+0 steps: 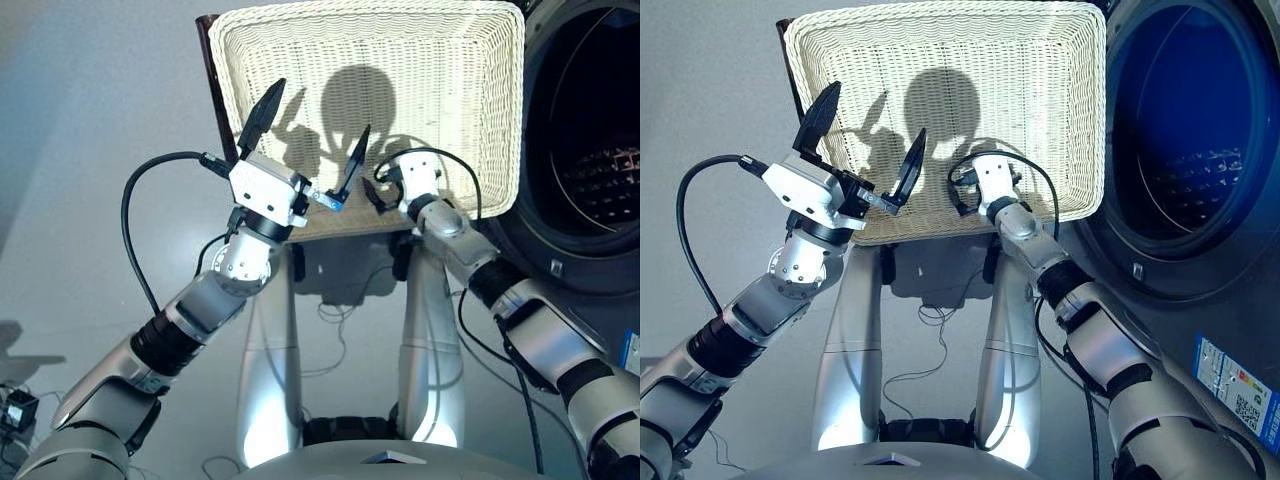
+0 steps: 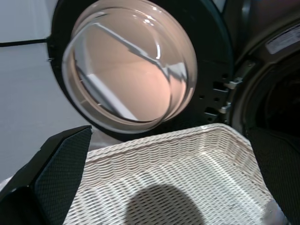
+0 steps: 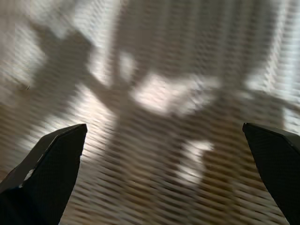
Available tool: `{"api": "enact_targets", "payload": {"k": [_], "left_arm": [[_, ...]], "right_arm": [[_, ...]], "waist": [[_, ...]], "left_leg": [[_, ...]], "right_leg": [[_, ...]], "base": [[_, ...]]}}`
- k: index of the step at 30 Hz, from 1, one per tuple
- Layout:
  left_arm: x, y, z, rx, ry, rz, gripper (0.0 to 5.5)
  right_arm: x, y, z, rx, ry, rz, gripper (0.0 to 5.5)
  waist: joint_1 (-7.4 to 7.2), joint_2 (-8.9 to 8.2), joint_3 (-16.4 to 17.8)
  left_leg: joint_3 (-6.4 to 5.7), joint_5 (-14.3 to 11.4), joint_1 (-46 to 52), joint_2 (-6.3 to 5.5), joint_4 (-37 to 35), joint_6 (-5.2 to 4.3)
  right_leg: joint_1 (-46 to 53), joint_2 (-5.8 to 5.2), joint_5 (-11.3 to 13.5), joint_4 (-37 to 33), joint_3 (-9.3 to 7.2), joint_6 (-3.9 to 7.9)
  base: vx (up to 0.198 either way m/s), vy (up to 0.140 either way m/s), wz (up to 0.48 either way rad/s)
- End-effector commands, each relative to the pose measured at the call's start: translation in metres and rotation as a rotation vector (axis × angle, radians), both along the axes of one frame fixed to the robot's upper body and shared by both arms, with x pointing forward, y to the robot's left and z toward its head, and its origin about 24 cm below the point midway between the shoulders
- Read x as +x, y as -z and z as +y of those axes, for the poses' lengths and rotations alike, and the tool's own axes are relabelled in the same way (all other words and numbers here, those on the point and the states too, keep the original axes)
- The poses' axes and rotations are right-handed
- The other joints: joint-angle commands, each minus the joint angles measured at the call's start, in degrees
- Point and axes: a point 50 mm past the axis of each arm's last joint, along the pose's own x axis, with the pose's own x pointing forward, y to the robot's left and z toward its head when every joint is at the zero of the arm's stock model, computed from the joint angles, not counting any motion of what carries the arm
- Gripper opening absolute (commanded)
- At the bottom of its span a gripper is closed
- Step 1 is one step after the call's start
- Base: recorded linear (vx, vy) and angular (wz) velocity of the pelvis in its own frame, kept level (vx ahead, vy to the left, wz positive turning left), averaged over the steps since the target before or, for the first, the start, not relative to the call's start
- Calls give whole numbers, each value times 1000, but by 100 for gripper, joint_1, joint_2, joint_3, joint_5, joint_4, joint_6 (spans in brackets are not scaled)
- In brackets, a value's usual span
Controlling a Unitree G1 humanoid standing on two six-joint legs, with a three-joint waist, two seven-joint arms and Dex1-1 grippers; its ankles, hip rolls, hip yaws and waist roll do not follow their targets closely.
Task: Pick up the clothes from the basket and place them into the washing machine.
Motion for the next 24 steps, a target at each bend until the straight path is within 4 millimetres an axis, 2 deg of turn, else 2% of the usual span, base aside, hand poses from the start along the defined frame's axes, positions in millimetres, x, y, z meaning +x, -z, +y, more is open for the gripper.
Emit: {"api": "enact_targets", "payload": {"k": [1,5,7,8,10,12,14,15,16,18,22,23,24], "left_arm": [[-6,5,0,-170,80,76,550],[8,48,16,-234,17,297,550],[17,87,27,-248,-49,462,550],[19,95,32,-228,-77,481,550],[21,125,44,-177,-135,577,550],[21,146,51,-132,-170,649,550],[20,167,60,4,-251,682,550],[19,176,65,16,-278,716,550],[15,185,70,1,-289,759,550],[1,214,80,-15,-350,888,550],[-31,252,95,6,-386,1084,550],[-31,252,95,6,-386,1085,550],[-49,265,103,41,-390,1157,550]], "right_arm": [[-9,-13,-22,189,45,-72,550],[-31,25,-45,286,136,25,550],[-41,46,-50,320,159,90,550],[-44,56,-56,306,186,117,550],[-49,67,-63,223,205,134,550],[-50,78,-68,174,233,167,550],[-52,96,-74,139,272,231,550],[-54,102,-77,80,286,241,550],[-58,107,-81,17,302,245,550],[-72,137,-90,-65,318,370,550],[-112,181,-114,-203,397,567,550],[-112,181,-114,-203,397,568,550],[-130,192,-124,-229,424,626,550]], "waist": [[-3,38,-88],[-65,4,-88],[-87,-11,-88],[-86,-20,-88],[-75,-26,-88],[-59,-28,-88],[-36,-24,-88],[-23,-34,-92],[-23,-50,-211],[0,-41,-506],[-14,-26,-1052],[-14,-25,-1043],[-45,-3,-1314]], "left_leg": [[353,-14,746,-78,-576,206],[369,44,1583,-68,-1050,196],[367,79,2115,-72,-1370,180],[366,97,2365,-70,-1500,175],[388,132,2928,-54,-1820,150],[410,189,3480,-36,-2123,123],[423,280,4042,-19,-2474,75],[413,326,4334,-16,-2641,58],[410,366,4540,-6,-2827,41],[394,460,4934,-9,-3245,2],[374,589,5643,-17,-3920,-5],[372,594,5664,-16,-3934,-6],[380,647,5896,-22,-4208,0]], "right_leg": [[452,60,501,-691,-427,-147],[1264,36,580,-1098,-526,-84],[1816,23,631,-1437,-582,-62],[2065,24,669,-1601,-610,-46],[2645,2,744,-1985,-709,1],[3220,-17,847,-2371,-794,34],[3815,-15,965,-2761,-833,89],[4114,-11,1012,-2931,-861,109],[4328,-1,1050,-3123,-870,122],[4751,-21,1170,-3536,-945,159],[5433,-39,1318,-4171,-1072,225],[5453,-37,1321,-4182,-1075,225],[5673,-50,1387,-4428,-1092,263]], "base": [[0,0,0],[92,-4,28],[127,-5,2],[138,-4,-20],[133,-10,-11],[128,-16,-39],[129,-3,-74],[158,2,-64],[183,0,-55],[207,0,-14],[172,18,74],[159,41,61],[147,40,58]]}}
